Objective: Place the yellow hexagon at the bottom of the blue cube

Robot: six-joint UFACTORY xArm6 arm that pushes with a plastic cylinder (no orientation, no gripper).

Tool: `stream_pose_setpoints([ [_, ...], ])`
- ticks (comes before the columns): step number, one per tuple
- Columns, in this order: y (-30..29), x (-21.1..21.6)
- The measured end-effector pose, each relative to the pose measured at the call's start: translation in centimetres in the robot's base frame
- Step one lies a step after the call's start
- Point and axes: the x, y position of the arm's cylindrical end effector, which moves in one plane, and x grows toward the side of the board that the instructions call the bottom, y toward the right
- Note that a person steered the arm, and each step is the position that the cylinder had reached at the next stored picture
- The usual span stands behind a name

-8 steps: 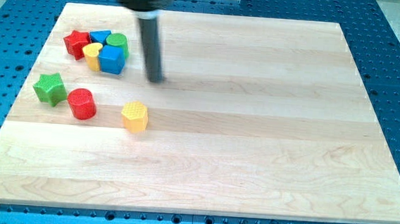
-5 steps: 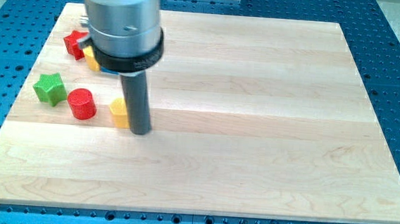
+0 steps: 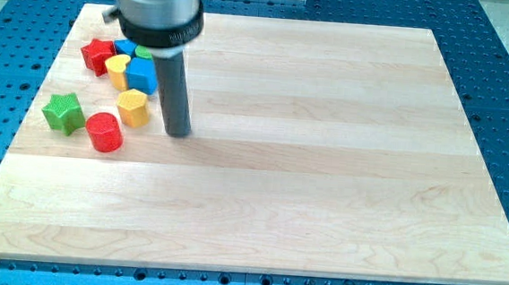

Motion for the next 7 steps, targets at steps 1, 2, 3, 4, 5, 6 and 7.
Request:
stream_pose_setpoints([
  [1,0.0,0.1],
  [2,0.0,-0.2],
  [3,0.0,-0.2],
  [4,0.2,0.3],
  [5,-0.3,-0.2],
  [6,-3.4,-1.1],
  [7,-4.8,-2.2],
])
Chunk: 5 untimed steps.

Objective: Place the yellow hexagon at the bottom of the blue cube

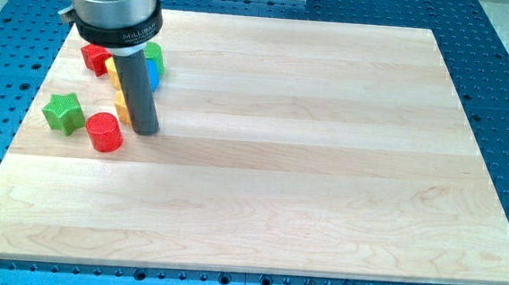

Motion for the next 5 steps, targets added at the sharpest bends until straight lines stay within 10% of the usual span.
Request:
stream_pose_setpoints([
  [5,2.1,3.6],
])
